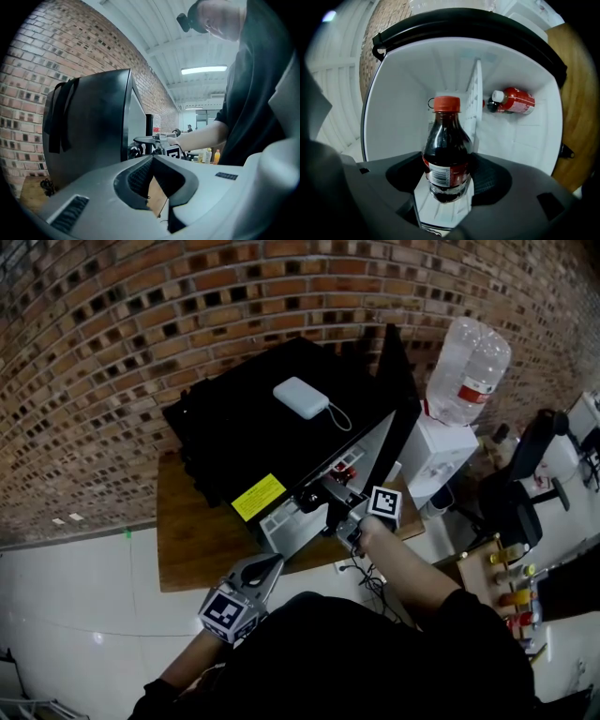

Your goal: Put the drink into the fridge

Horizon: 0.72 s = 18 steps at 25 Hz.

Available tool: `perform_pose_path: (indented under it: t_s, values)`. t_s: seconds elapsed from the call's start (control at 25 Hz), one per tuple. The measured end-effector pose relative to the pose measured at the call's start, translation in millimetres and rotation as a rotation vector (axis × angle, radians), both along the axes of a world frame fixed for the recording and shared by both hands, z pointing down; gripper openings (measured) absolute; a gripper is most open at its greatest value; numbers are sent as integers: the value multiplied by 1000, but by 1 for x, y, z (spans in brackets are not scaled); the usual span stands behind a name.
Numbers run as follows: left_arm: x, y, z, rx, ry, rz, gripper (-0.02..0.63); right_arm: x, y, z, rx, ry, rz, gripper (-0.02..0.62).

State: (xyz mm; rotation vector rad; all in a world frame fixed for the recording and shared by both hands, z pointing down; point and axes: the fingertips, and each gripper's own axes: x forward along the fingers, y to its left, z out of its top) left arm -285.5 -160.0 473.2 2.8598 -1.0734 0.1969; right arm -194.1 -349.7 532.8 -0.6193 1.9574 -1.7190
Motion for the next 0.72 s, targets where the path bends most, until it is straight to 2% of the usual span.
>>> perform_pose_path:
  t_s: [0.32,0.4,0.48,0.56,0.72]
  values:
    - [-2,5,-3,-10,14,-3,-6,1,-3,-2,-114,-35,72,325]
    - [-3,6,-2,-16,23,-9,-6,2,-6,-12,-93,-60,75,334]
    - [-3,6,-1,-12,18,-7,-6,1,-11,-24,-37,-65,74,251]
    - [-2,6,-4,-12,19,-3,-6,2,-13,-27,-12,-52,77,250]
    - [-2,6,-2,-11,20,-3,-6,8,-8,-20,-21,-47,80,249]
